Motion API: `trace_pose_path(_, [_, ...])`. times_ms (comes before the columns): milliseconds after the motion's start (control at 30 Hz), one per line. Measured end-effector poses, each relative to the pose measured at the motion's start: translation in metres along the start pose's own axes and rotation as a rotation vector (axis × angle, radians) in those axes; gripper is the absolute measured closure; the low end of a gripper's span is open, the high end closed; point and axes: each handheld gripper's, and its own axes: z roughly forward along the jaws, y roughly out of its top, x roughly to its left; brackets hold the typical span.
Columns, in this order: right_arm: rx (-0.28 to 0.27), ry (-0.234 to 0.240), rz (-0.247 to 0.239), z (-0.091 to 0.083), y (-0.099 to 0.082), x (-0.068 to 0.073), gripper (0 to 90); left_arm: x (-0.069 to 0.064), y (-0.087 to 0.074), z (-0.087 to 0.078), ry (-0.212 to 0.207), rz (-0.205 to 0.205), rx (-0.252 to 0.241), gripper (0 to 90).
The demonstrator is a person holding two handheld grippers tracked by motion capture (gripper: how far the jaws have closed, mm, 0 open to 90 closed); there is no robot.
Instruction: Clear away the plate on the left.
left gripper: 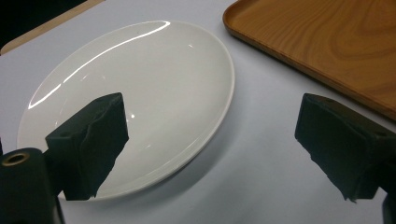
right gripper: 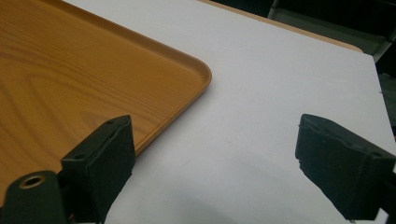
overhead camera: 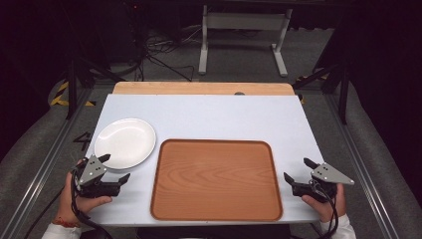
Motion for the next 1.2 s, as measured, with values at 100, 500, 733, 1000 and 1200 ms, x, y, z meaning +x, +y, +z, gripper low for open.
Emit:
trace_pose_path(100, [0.005,0.001,0.003,0.000,-0.001,0.000,12.7,0.001,0.001,0.000,0.016,0.008,0.002,10.2])
trace_pose_path(500, [0.009,-0.013,0.001,-0.001,0.000,0.001,12.7,0.003,-0.003,-0.004,0.041,0.039,0.016,11.1])
trace_pose_path(733, [0.012,-0.014,-0.004,0.002,0.002,0.003,12.6,0.003,-0.006,-0.009,0.054,0.055,0.021,11.4])
trace_pose_path(1000, [0.013,-0.003,-0.007,0.005,0.002,0.002,12.6,0.001,-0.001,-0.003,0.090,0.091,0.070,12.1])
trace_pose_path(1200, [0.014,0.002,-0.011,0.005,0.002,0.003,12.7,-0.004,0.000,0.011,0.145,0.182,0.148,13.9])
